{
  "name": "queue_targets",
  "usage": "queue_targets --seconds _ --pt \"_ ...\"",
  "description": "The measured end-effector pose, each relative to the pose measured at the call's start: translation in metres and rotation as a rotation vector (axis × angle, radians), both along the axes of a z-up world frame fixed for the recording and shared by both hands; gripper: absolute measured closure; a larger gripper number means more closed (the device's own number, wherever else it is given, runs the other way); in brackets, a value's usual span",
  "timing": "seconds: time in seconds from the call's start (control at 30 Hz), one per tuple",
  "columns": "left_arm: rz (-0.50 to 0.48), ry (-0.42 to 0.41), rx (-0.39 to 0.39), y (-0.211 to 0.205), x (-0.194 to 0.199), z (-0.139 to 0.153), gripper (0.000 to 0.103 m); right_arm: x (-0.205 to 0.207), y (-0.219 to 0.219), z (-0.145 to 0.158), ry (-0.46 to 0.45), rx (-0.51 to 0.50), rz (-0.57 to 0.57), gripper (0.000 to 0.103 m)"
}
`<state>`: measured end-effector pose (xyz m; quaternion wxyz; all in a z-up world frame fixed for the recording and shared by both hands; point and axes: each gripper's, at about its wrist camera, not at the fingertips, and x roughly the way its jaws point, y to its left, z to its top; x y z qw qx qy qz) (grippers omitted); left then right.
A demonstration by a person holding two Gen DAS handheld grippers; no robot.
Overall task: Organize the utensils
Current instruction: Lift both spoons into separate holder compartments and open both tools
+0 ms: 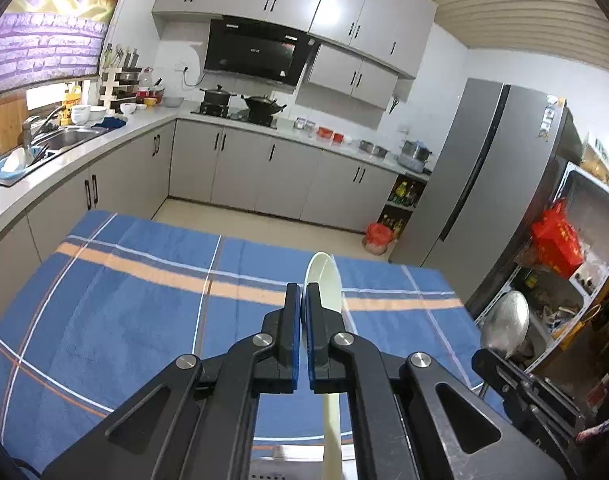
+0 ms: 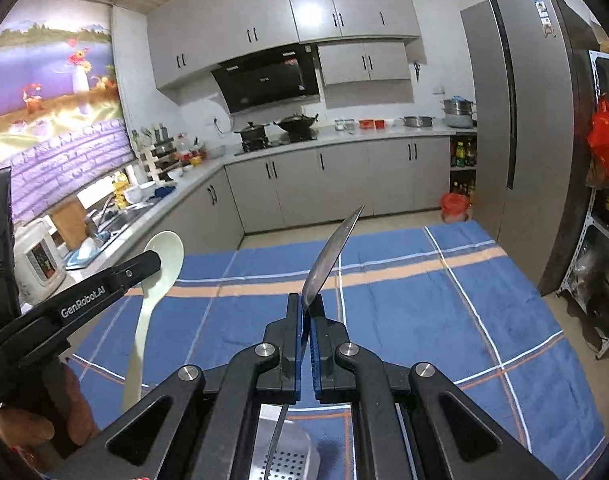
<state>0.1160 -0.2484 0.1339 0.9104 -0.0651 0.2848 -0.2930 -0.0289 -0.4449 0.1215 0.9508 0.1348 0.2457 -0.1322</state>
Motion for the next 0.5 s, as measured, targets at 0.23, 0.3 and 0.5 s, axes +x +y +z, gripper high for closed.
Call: queue_targets --seconds 0.23,0.3,0.5 --pt "0.015 -0.016 0.041 0.0 -0.006 -0.017 0.101 -0.002 0.003 -0.02 0.023 -0.003 0.006 0.099" --pt "0.017 -0.016 0.041 0.001 -0.008 -0.019 0.101 -0.004 0.004 -0.025 0.034 -0.002 0.014 0.099" --pt "0.033 -0.001 0.051 0.011 -0.021 -0.027 0.101 -0.015 0.01 -0.038 0.062 -0.001 0.025 0.099"
